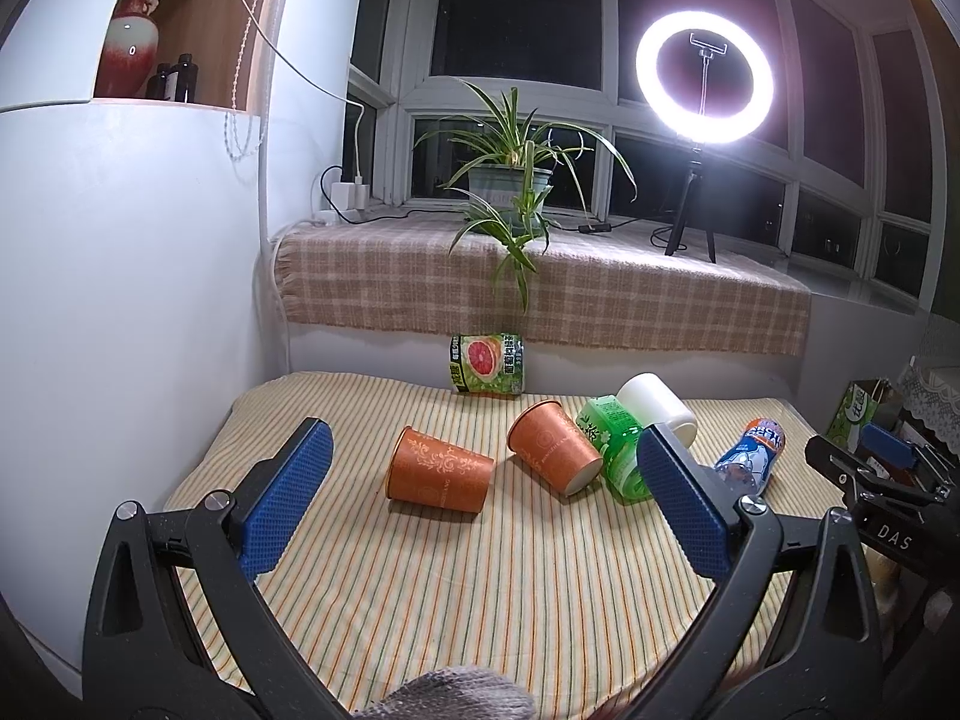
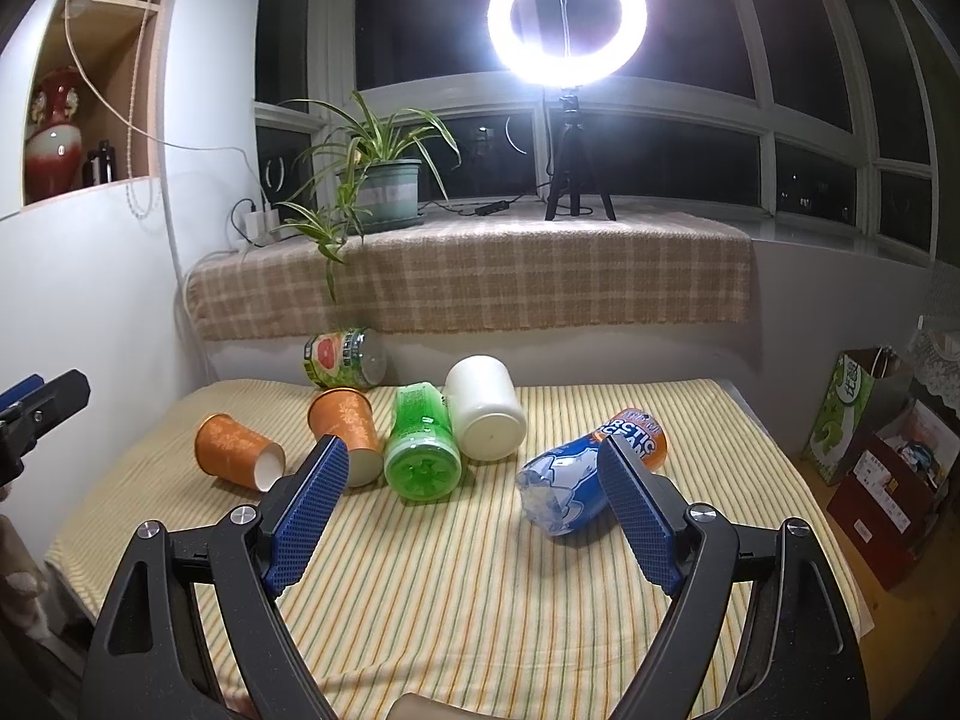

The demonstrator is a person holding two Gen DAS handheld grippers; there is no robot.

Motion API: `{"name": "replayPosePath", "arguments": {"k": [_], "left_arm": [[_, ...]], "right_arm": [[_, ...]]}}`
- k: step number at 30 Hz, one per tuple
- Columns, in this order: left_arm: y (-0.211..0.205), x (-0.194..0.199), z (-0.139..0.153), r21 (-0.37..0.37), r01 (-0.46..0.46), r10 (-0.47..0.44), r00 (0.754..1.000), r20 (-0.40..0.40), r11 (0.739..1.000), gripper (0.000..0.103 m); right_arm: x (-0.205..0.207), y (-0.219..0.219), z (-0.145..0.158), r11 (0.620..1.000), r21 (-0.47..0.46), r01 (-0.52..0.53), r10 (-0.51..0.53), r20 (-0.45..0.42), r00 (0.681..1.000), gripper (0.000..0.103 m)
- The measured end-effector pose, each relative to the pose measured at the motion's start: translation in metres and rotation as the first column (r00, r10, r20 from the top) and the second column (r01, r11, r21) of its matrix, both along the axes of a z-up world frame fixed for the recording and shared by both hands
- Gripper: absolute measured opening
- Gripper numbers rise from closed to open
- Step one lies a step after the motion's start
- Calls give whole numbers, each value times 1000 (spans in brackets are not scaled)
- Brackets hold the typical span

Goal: Flip cup upright

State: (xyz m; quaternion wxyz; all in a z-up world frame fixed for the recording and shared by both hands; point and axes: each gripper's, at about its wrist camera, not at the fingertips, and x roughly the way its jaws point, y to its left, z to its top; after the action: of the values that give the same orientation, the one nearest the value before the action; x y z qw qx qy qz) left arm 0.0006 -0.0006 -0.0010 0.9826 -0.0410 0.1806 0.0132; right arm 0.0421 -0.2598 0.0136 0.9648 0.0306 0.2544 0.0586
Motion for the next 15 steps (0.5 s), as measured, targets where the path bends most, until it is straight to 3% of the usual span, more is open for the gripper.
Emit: {"name": "replayPosePath", "arguments": {"k": [15], "left_arm": [[-2,-2,-2,0,0,0,1000,-7,1000,103]], "right_arm": [[3,-2,-4,1000,10,-2,2,-20,1000,85]]}}
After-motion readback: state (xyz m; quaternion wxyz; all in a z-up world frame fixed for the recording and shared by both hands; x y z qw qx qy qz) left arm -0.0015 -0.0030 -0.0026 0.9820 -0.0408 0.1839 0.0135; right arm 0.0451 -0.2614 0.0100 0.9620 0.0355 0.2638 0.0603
